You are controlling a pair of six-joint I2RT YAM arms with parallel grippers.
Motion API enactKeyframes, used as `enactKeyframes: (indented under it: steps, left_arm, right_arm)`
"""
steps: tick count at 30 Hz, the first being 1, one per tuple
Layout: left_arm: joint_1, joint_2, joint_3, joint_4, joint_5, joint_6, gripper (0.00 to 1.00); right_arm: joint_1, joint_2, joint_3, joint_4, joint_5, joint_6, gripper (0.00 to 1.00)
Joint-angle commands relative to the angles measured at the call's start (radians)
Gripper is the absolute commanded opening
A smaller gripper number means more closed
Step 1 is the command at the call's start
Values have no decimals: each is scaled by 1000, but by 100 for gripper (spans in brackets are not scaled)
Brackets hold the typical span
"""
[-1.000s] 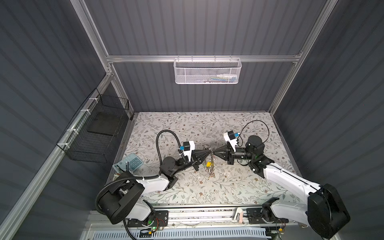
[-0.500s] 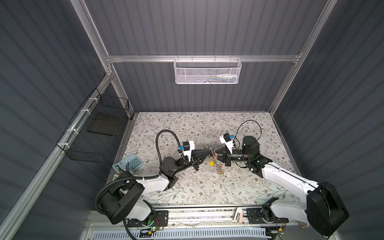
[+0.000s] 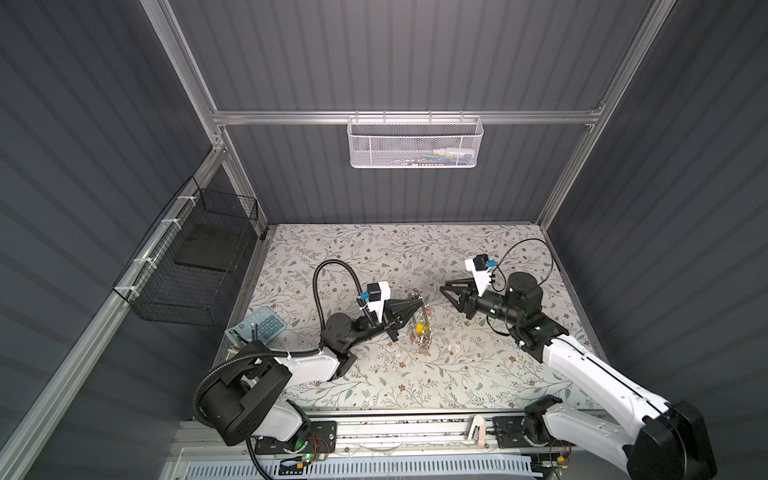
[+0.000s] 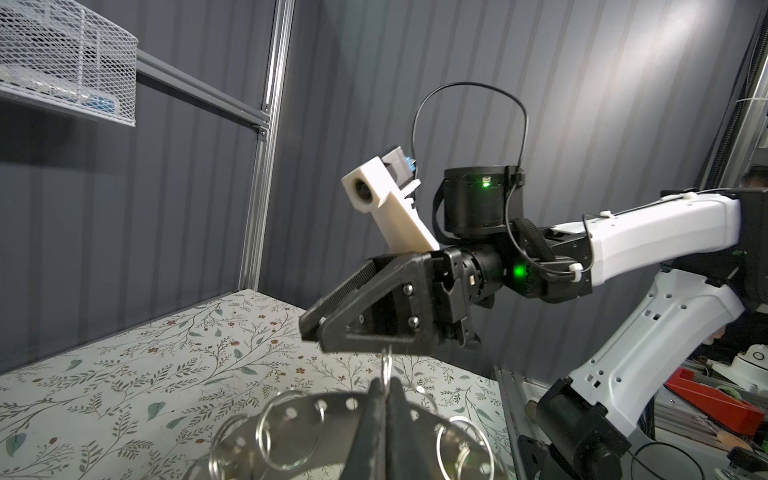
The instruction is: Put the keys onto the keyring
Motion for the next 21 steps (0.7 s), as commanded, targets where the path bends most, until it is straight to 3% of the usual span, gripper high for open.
enactKeyframes:
  steps: [1,9,14,21]
  left_arm:
    - [2,23,49,68,1,-11,0]
    - [36,117,143,86,124,-90,0]
    - [58,155,205,87,244,-136,0]
    - [73,216,271,86,361,-193,0]
  right_arm:
    - [-29,-68,-53,41,87,56,43]
    - [-45,-174,-146,141,89,103,59]
    - [-50,-199,-191,224,52,128,60]
    - [-48,-147,-189,313,-118,162,55]
